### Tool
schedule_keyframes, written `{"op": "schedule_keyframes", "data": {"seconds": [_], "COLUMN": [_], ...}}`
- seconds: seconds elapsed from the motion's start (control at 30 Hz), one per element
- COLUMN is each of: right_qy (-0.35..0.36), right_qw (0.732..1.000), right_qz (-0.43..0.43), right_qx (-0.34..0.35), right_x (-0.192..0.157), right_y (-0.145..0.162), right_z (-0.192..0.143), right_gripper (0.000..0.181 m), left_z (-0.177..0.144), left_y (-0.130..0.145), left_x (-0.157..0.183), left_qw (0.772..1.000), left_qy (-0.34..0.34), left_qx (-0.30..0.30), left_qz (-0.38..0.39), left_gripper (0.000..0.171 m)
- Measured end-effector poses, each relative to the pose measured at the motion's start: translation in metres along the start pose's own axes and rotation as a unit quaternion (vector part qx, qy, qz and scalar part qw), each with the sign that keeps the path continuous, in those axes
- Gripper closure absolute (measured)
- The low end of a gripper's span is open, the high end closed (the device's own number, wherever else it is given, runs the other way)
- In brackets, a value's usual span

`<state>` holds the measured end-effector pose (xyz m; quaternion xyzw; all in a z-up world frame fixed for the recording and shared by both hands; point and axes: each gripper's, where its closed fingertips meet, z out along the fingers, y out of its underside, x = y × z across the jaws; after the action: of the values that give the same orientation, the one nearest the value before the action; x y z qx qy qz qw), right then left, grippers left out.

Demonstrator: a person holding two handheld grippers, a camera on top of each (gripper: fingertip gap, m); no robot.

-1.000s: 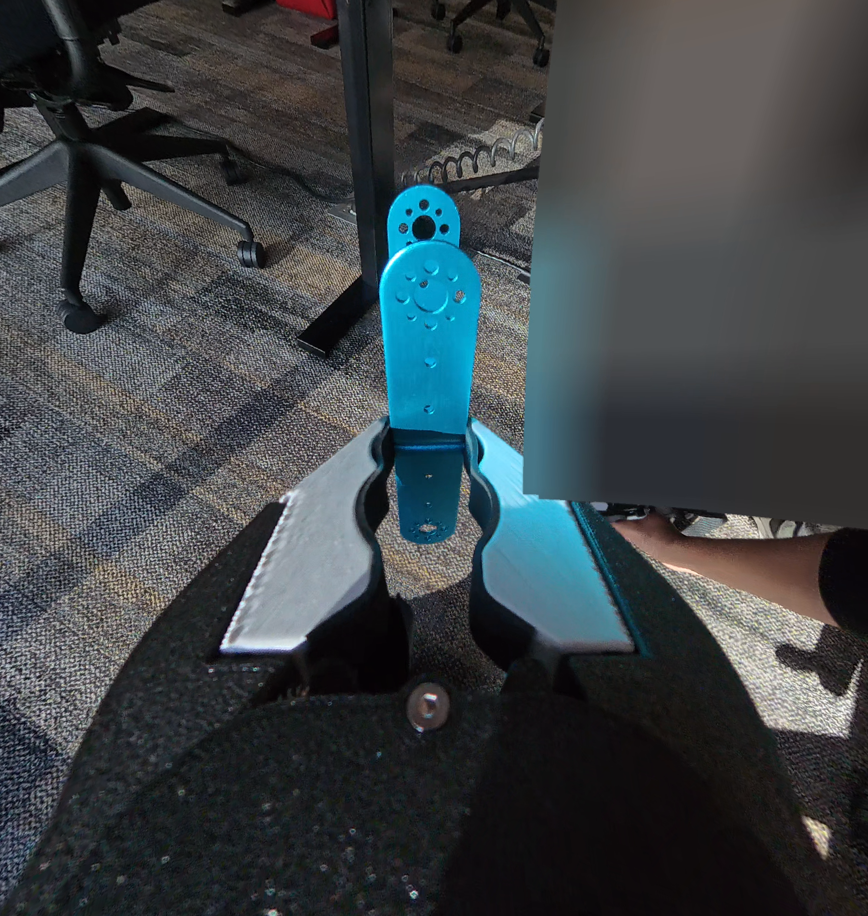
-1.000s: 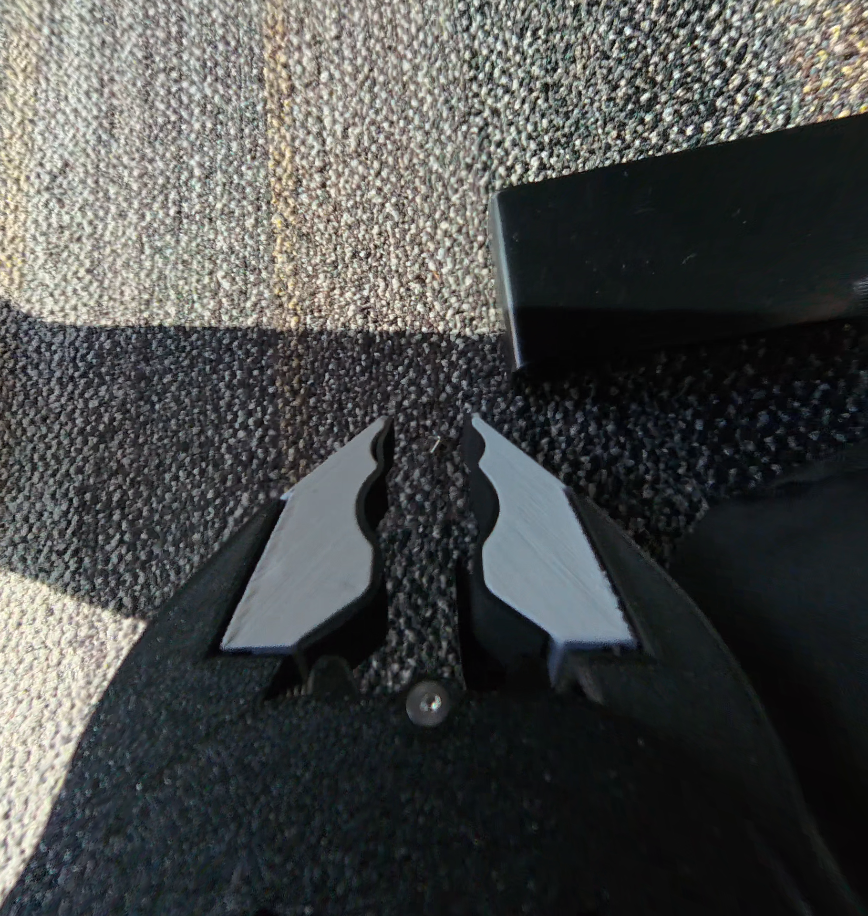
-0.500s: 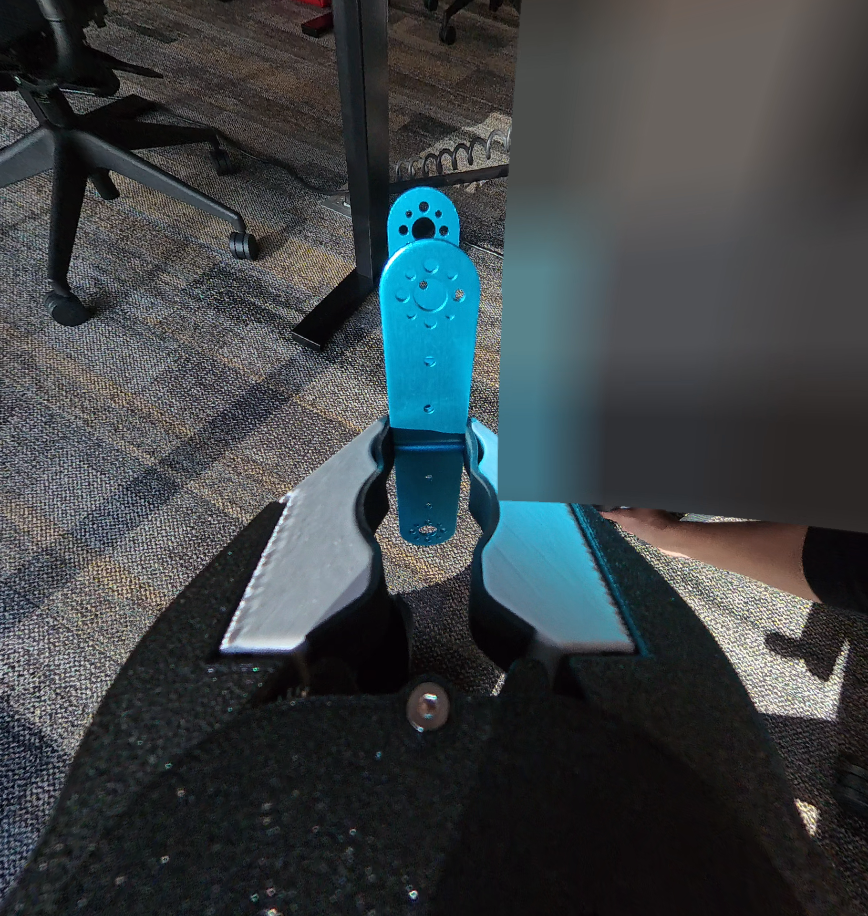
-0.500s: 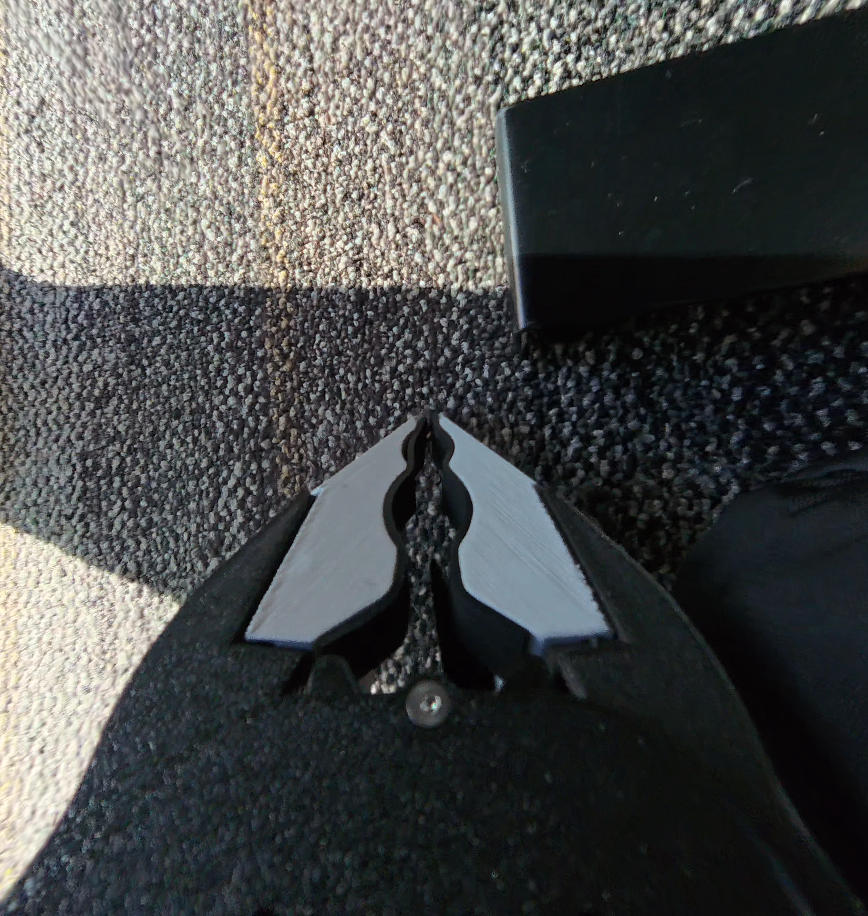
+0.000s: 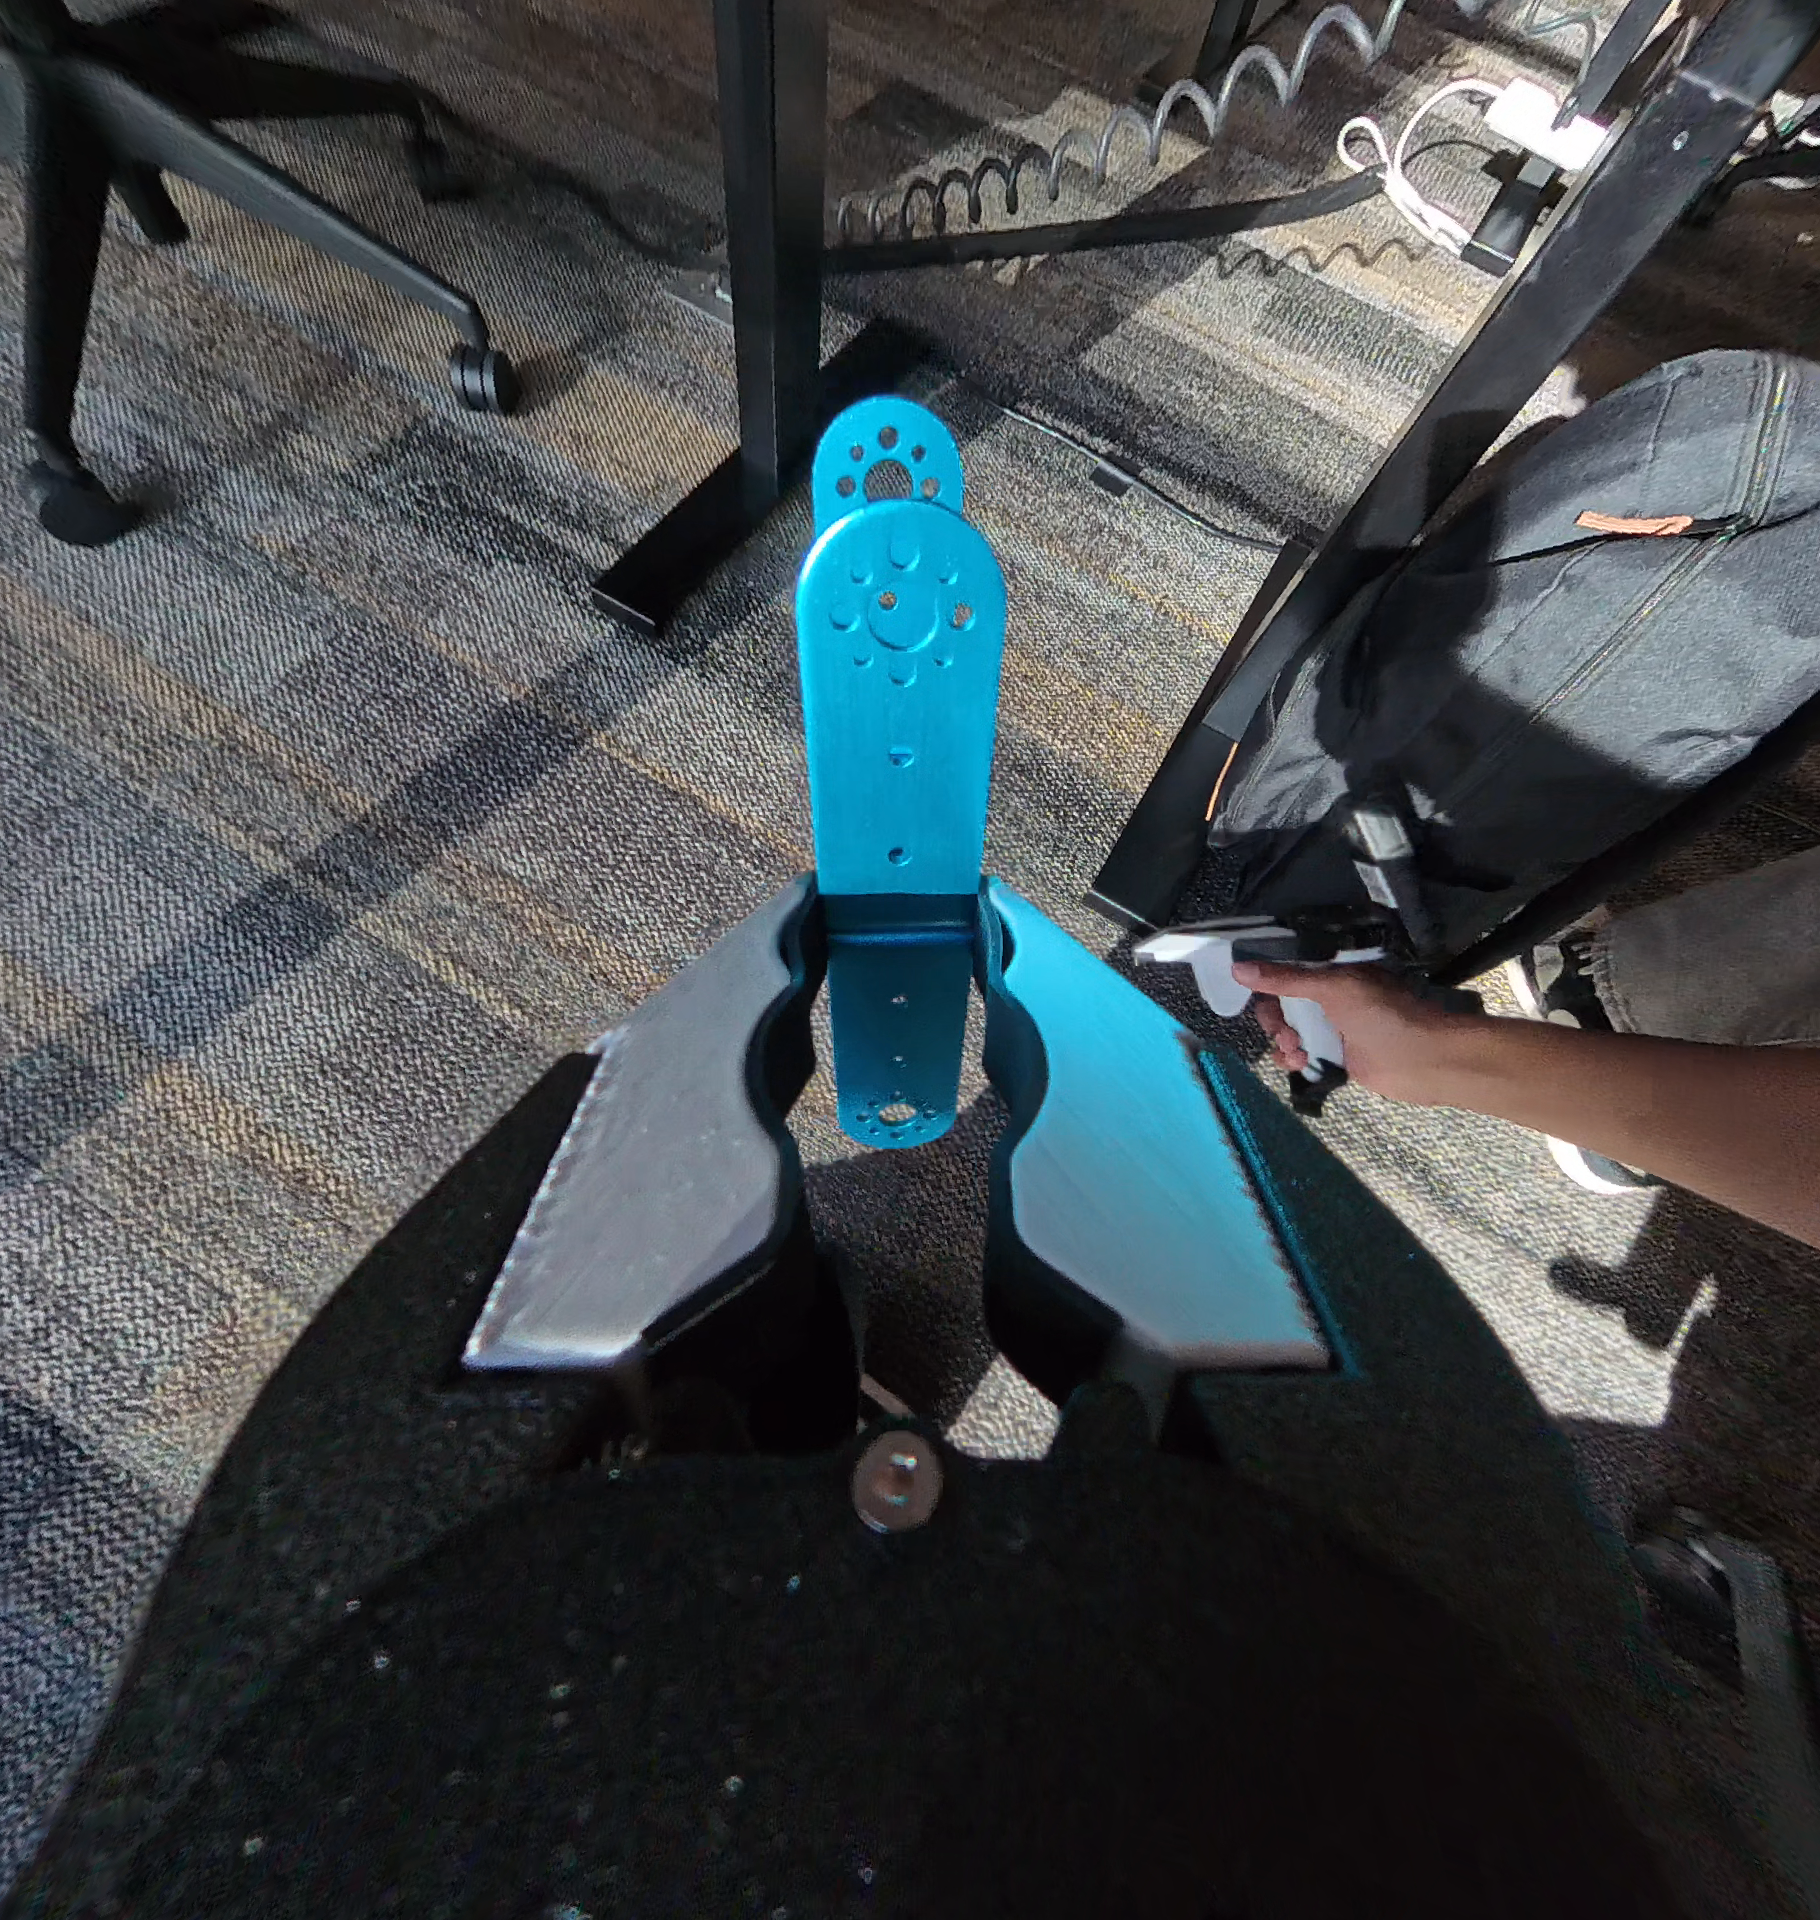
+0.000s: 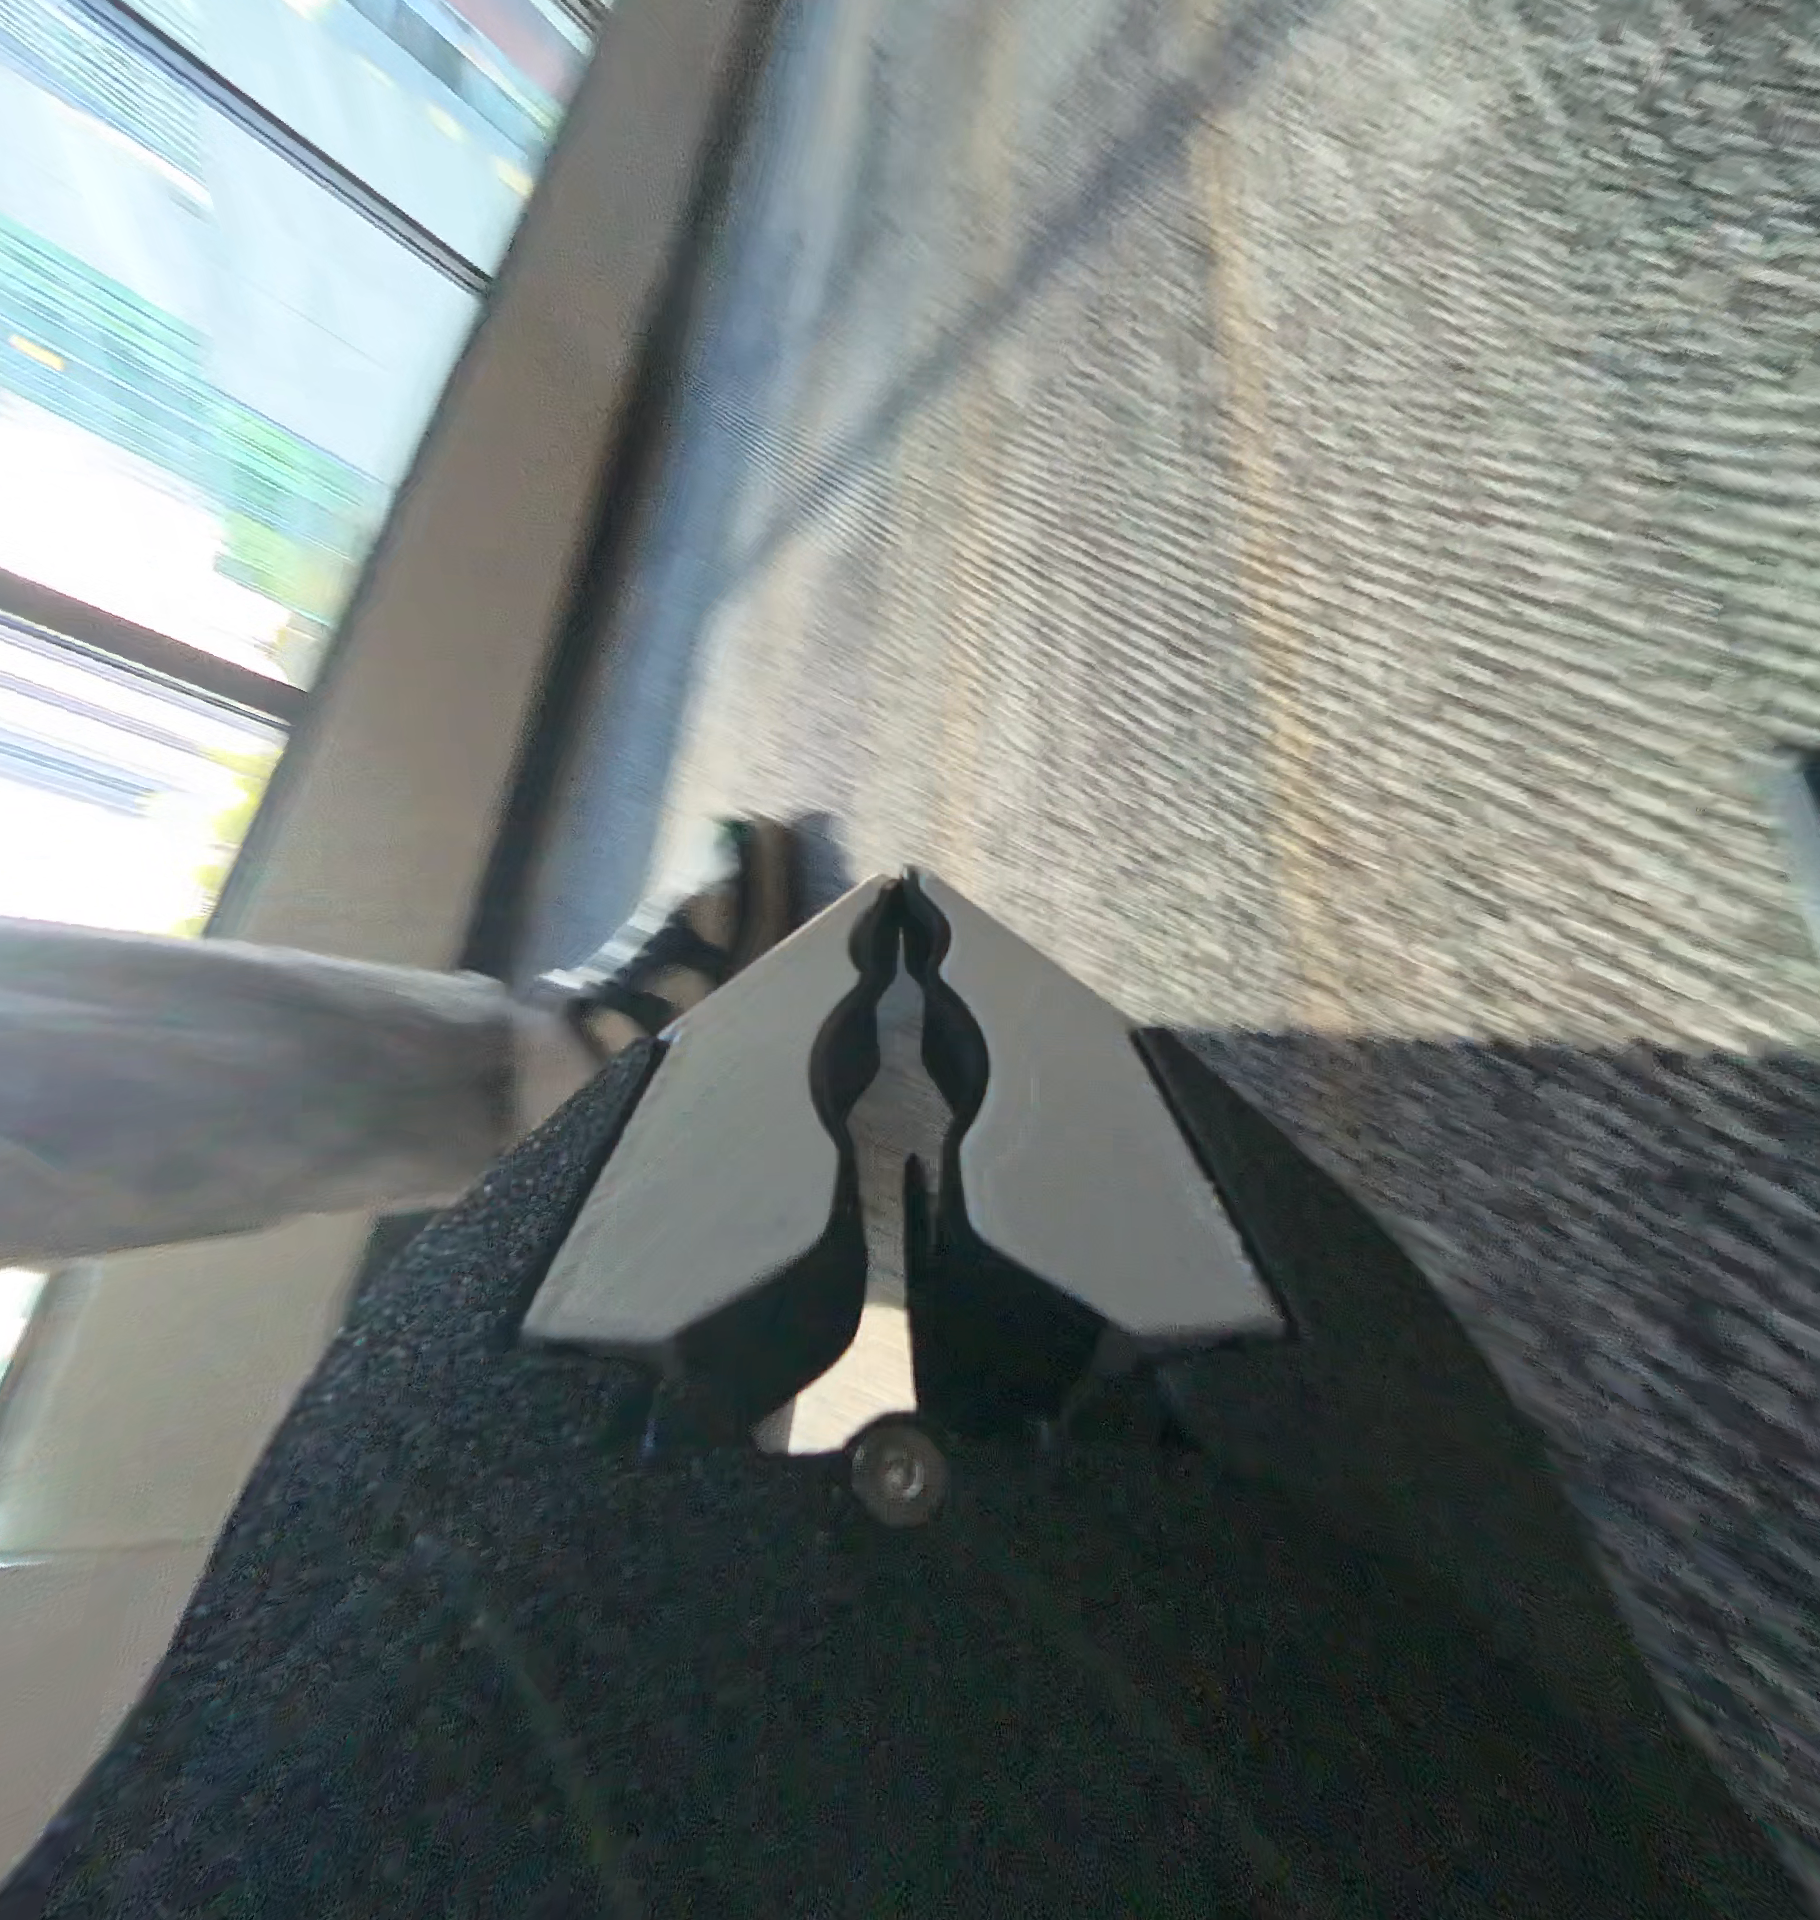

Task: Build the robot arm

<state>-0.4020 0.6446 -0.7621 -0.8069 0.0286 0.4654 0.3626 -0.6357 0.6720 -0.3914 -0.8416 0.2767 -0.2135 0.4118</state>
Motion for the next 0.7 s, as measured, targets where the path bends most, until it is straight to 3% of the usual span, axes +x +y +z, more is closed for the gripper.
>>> {"op": "schedule_keyframes", "data": {"seconds": [0.13,0.27,0.4,0.47,0.57,0.63,0.7], "right_qy": [-0.112,-0.227,-0.302,-0.286,-0.198,-0.126,-0.075], "right_qw": [0.993,0.974,0.941,0.932,0.920,0.904,0.892], "right_qz": [0.006,-0.023,-0.147,-0.218,-0.318,-0.368,-0.395], "right_qx": [0.036,0.005,-0.034,-0.047,-0.113,-0.179,-0.207], "right_x": [-0.120,-0.271,-0.429,-0.474,-0.465,-0.420,-0.375], "right_y": [-0.051,-0.077,-0.078,-0.079,-0.056,-0.031,-0.014], "right_z": [0.019,0.024,-0.002,-0.016,-0.021,-0.020,-0.016], "right_gripper": [0.181,0.181,0.181,0.181,0.181,0.181,0.177], "left_z": [0.001,-0.002,-0.024,-0.049,-0.087,-0.100,-0.115], "left_y": [0.013,0.005,-0.011,-0.016,-0.003,0.009,0.016], "left_x": [-0.001,-0.002,-0.020,-0.033,-0.041,-0.036,-0.043], "left_qw": [0.999,0.997,0.989,0.984,0.978,0.981,0.976], "left_qy": [-0.030,-0.040,-0.083,-0.122,-0.148,-0.106,-0.117], "left_qx": [-0.028,0.002,0.063,0.096,0.109,0.101,0.108], "left_qz": [0.007,-0.060,-0.101,-0.090,-0.098,-0.129,-0.147], "left_gripper": [0.145,0.146,0.145,0.145,0.145,0.145,0.145]}}
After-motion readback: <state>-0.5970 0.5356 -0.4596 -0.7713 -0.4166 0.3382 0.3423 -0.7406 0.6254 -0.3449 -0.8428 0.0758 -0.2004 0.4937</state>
